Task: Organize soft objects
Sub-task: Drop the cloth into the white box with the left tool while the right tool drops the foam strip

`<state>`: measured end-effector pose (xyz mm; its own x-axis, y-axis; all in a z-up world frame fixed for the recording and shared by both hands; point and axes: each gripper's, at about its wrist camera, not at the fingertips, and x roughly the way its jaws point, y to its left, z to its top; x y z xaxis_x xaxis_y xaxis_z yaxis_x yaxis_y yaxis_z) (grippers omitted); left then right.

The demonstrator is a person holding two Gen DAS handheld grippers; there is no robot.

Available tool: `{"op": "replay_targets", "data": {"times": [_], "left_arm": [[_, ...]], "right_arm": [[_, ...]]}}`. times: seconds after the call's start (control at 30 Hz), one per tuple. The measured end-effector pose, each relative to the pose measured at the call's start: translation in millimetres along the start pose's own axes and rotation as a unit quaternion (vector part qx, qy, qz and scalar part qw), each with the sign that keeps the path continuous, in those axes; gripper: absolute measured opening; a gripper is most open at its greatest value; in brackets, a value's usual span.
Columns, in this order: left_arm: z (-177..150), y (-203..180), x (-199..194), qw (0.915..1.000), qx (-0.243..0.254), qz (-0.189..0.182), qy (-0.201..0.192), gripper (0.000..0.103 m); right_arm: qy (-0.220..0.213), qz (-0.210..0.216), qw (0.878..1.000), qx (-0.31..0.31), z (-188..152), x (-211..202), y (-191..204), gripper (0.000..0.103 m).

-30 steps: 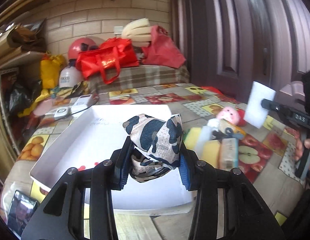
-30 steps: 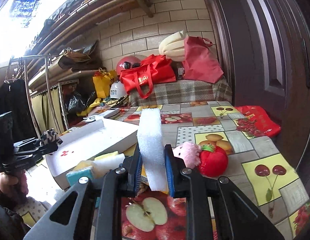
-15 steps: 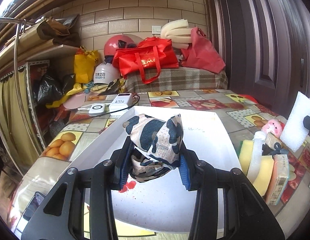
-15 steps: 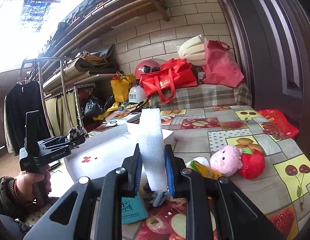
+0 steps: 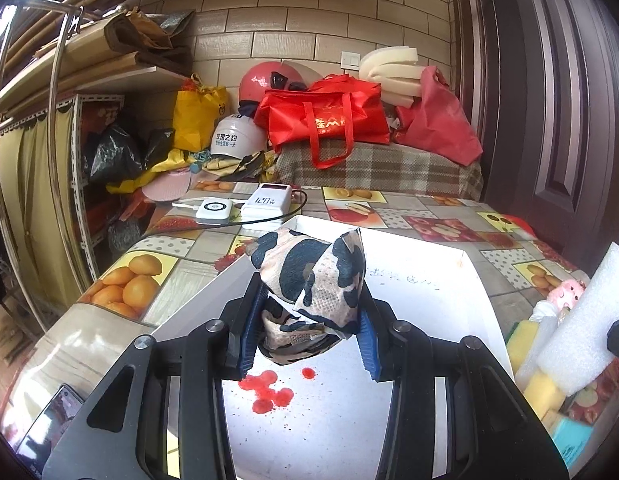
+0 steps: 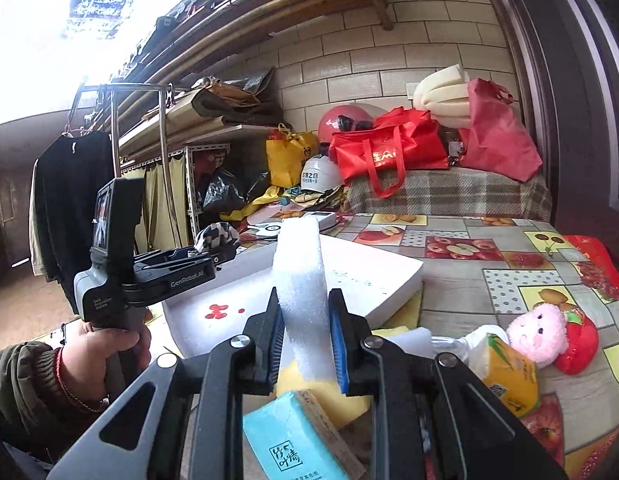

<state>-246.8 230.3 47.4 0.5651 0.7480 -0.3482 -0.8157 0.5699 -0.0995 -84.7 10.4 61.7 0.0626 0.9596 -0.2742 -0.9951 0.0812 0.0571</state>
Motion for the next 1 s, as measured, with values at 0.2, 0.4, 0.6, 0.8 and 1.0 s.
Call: {"op": "replay_targets", "data": {"times": [0.2, 0.4, 0.6, 0.8, 1.0], "left_arm": [[-0.8, -2.5, -1.4, 1.0000, 0.007, -0.003, -0.002, 0.041], [-1.1, -6.3, -2.9, 0.9998, 0.019, -0.008, -0.007, 0.041], [-0.8, -6.8, -2.9, 0.9998, 0.016, -0.007, -0.006, 0.041], [-0.1, -5.8, -3.3, 0.9999, 0.011, -0.006, -0.004, 0.042], [1.7, 0.1, 1.7, 1.0000, -0.004, -0.001, 0.008, 0.067]], "right_arm": [[-0.005, 0.007, 1.000, 0.002, 1.4, 6.3, 7.0, 0.020], [0.000, 0.001, 1.000, 0.020, 1.2, 19.0, -1.4, 0.020], [-0.002, 0.005, 1.000, 0.008, 3.9, 30.2, 8.9, 0.020], [0.009, 0.014, 1.000, -0.005, 6.3, 47.3, 18.9, 0.020], [-0.012, 0.004, 1.000, 0.011, 8.3, 41.8, 12.6, 0.022]]}}
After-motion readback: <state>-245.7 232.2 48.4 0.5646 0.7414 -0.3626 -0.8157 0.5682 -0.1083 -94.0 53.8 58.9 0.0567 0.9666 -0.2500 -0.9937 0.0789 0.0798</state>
